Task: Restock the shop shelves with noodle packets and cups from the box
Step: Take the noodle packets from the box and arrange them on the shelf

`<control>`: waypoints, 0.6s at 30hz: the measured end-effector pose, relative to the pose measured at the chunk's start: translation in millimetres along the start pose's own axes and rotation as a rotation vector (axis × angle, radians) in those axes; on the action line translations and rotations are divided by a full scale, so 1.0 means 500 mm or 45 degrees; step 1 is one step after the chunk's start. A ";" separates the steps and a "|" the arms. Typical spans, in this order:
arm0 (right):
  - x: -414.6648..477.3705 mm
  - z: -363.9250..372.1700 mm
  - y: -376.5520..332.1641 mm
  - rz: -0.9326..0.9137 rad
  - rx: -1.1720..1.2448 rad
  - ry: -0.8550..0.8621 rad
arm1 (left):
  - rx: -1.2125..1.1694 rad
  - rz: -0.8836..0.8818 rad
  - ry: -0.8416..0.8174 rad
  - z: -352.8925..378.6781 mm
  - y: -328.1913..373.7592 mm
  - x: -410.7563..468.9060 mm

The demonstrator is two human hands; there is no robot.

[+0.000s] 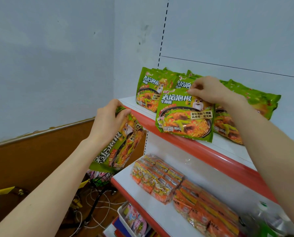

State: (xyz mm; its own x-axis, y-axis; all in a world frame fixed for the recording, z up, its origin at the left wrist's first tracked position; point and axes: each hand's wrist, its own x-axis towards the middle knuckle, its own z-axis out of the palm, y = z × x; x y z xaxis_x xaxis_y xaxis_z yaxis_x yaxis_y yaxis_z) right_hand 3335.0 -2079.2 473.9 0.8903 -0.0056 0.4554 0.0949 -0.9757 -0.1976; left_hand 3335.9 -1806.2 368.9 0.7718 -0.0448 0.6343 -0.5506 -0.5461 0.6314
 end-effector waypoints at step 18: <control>0.026 0.024 0.029 0.161 -0.185 0.259 | -0.169 -0.055 -0.014 -0.013 0.010 -0.003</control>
State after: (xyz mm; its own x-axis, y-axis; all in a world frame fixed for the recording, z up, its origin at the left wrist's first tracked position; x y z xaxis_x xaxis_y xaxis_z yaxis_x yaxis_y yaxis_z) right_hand 3353.3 -2091.0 466.4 0.7820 -0.1591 0.6026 -0.0892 -0.9855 -0.1444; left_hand 3329.9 -1803.4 374.2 0.7987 -0.0334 0.6008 -0.5535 -0.4326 0.7117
